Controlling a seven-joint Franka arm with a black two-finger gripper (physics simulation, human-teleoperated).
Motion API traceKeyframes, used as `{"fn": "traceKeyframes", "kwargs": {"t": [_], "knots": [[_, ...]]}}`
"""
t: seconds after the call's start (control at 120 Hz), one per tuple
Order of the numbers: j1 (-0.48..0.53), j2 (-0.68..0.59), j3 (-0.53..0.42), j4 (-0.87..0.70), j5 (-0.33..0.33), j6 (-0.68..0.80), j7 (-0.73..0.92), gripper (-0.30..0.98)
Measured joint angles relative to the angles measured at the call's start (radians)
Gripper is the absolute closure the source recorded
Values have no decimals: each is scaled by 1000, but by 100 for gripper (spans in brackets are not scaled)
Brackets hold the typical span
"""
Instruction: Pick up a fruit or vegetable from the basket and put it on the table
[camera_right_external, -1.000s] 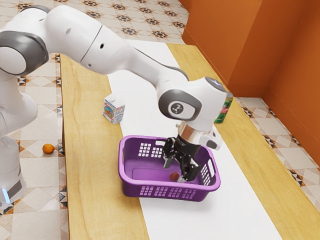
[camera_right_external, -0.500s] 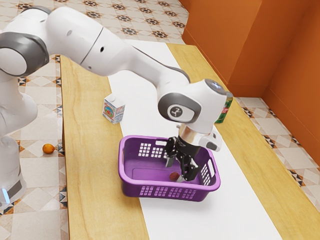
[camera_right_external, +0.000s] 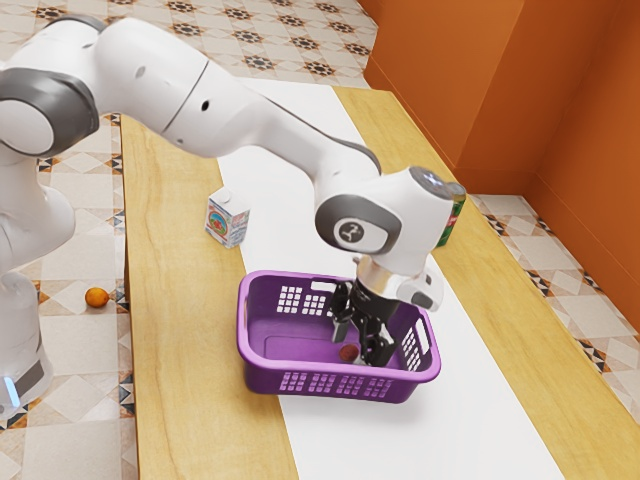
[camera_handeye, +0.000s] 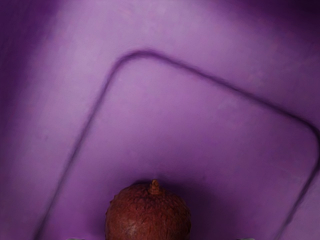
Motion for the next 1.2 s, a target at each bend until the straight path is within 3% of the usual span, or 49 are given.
{"fn": "traceKeyframes", "kwargs": {"t": [0.617, 0.95, 1.125, 1.2], "knots": [[12, 17, 0, 2, -4, 1, 28, 54], [16, -34, 7, 51, 3, -35, 42, 55], [-10, -98, 168, 218, 34, -140, 52, 54], [55, -87, 230, 260, 39, -177, 64, 54]]}}
